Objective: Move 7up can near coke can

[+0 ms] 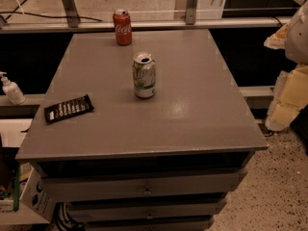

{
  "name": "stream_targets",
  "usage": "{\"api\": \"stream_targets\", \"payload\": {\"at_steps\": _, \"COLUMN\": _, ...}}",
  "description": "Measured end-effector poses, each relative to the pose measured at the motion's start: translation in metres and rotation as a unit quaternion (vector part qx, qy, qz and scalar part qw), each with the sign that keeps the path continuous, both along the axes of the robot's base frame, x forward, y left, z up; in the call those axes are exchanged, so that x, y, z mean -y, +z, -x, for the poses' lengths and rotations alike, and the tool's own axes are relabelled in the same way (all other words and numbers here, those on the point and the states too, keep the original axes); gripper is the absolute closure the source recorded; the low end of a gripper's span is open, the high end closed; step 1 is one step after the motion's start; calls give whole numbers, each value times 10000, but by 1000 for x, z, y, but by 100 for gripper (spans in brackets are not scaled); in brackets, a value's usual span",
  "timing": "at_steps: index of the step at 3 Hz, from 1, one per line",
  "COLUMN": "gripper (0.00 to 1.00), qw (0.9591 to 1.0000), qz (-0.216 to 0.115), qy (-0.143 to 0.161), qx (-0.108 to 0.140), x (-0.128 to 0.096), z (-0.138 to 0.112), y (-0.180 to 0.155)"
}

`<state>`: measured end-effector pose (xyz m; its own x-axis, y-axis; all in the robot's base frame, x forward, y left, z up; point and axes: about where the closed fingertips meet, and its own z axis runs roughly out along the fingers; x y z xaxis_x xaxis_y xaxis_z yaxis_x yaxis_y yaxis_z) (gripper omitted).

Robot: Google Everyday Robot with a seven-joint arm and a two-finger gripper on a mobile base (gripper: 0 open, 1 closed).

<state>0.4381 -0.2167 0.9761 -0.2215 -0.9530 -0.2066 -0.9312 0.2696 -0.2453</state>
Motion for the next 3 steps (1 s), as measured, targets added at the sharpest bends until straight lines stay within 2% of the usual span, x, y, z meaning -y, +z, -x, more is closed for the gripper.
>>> {"api": "stream_targets", "payload": {"at_steps": 1, "gripper": 0, "qw": 10000, "qz": 0, "qy": 0, "qx": 1, "x": 0, "z": 0, "y": 0}}
{"api": "stream_targets", "payload": {"at_steps": 2, "gripper": 0, "qw": 9995, "qz": -292, "qy": 74, "qx": -24, "x": -3, "z": -6, "y": -8}}
{"api": "stream_targets", "payload": {"at_steps": 3, "gripper": 0, "qw": 9953, "qz": -940, "qy": 223, "qx": -87, "x": -8, "z": -23, "y": -33}}
